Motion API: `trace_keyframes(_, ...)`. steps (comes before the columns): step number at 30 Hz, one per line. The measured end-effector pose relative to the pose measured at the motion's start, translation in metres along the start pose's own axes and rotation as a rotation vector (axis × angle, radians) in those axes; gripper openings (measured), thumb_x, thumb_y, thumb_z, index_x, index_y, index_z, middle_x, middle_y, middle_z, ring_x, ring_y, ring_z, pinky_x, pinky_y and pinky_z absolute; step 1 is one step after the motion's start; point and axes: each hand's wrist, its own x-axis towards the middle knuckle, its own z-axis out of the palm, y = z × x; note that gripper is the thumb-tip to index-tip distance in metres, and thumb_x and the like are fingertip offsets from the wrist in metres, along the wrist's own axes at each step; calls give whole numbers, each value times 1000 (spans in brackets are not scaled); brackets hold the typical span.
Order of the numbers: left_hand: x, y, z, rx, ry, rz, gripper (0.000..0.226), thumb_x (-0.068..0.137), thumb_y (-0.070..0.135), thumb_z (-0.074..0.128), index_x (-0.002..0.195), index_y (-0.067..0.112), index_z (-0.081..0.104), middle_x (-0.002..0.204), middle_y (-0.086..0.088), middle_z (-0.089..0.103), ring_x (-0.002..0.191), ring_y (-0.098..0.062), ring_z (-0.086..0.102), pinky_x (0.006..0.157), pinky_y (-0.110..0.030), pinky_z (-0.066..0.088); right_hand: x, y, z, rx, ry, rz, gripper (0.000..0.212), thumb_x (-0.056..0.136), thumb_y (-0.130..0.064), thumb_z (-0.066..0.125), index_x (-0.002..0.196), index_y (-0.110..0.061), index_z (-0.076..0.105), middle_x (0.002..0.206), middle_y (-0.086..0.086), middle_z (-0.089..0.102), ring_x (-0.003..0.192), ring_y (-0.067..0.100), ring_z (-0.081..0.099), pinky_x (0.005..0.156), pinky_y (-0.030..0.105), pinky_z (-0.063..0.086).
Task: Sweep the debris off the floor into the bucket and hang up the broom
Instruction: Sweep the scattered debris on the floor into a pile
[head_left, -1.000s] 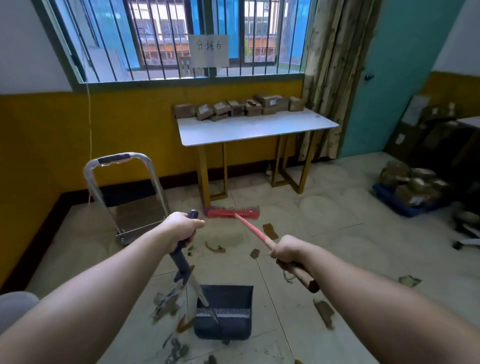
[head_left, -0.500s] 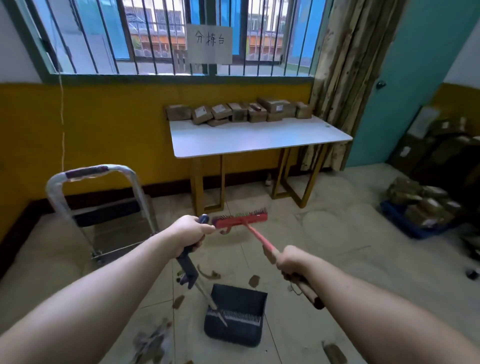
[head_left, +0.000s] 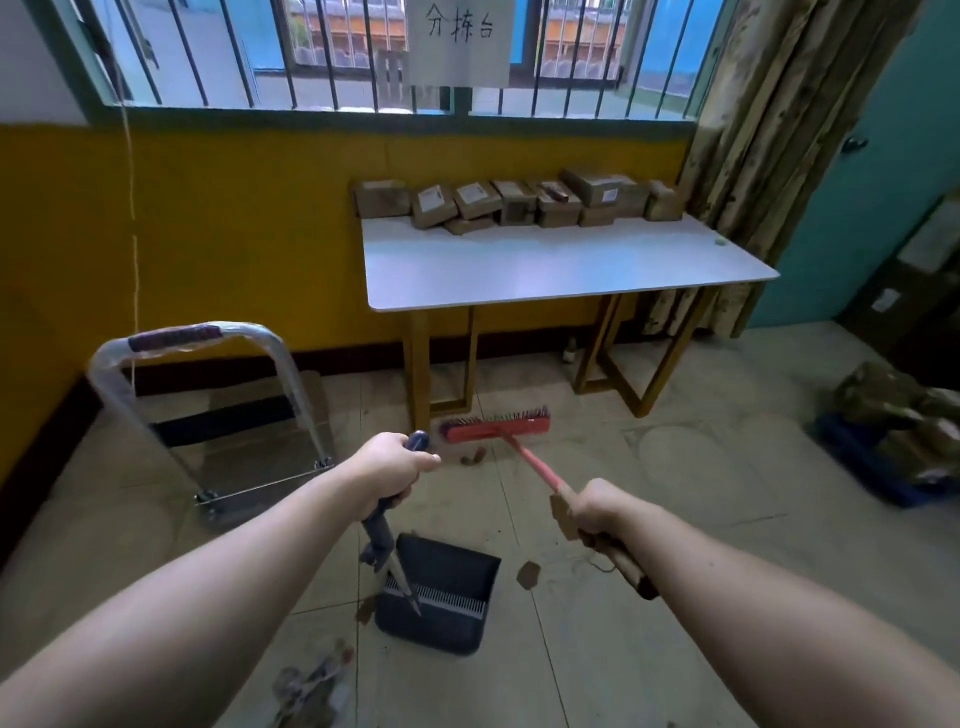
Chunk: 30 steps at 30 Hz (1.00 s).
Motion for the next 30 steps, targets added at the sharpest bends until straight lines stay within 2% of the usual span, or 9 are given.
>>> trace_keyframes(2,13,6,2,0,19,-30,15,93,23,60,87,10,54,60,-5,46,44,-13,39,45,-25,35,21,-6,-12,6,-43,8,29,97,-13,39,124,-5,46,73,12,59,45,16,51,38,20,43)
trace_keyframes(6,38,19,12,25,62,-73,17,93,22,59,87,8,52,57,-5,44,43,-14,38,45,-24,34,61,-9,-30,-93,-136,-84,69,87,10,37,144,-27,32,81,12,58,54,17,49,47,27,45)
trace_keyframes(7,44,22,16,28,69,-82,17,93,22,59,87,8,51,57,-5,43,42,-14,38,44,-24,33,71,-9,-36,-117,-145,-108,68,85,12,38,137,-31,38,81,12,57,54,17,48,49,27,45)
trace_keyframes(10,62,33,29,63,109,-125,16,93,23,60,89,9,53,59,-5,45,44,-15,39,45,-24,33,100,-7,-53,-132,-157,-65,27,86,9,43,87,-16,52,72,12,57,49,18,48,50,28,46)
trace_keyframes(14,86,36,42,141,175,-191,20,91,27,61,95,8,56,66,-6,51,51,-16,46,51,-25,37,147,-11,-62,8,-178,-36,20,99,-15,38,79,-18,41,65,11,55,47,19,46,47,30,44)
trace_keyframes(17,99,28,53,175,197,-230,21,89,29,63,95,9,56,71,-5,52,57,-16,48,58,-27,40,190,-16,-62,97,-179,-16,39,98,-41,41,98,-4,52,72,12,60,53,21,50,51,30,46)
trace_keyframes(20,105,21,62,154,210,-254,19,89,28,62,91,10,56,71,-6,52,55,-16,47,56,-28,39,217,-14,-54,117,-247,-21,17,102,-24,35,105,-12,46,78,17,60,45,20,56,42,25,48)
trace_keyframes(24,100,19,66,82,227,-288,16,92,24,60,85,12,51,63,-5,48,47,-14,41,48,-26,35,225,11,-33,42,-328,-1,48,102,-39,25,145,-19,25,68,11,55,36,15,44,36,21,41)
trace_keyframes(30,82,26,65,107,184,-283,14,93,23,59,91,10,54,65,-5,48,48,-13,41,46,-26,36,196,36,-32,-21,-343,-15,46,100,-41,31,145,-29,25,78,12,61,47,14,50,47,24,47)
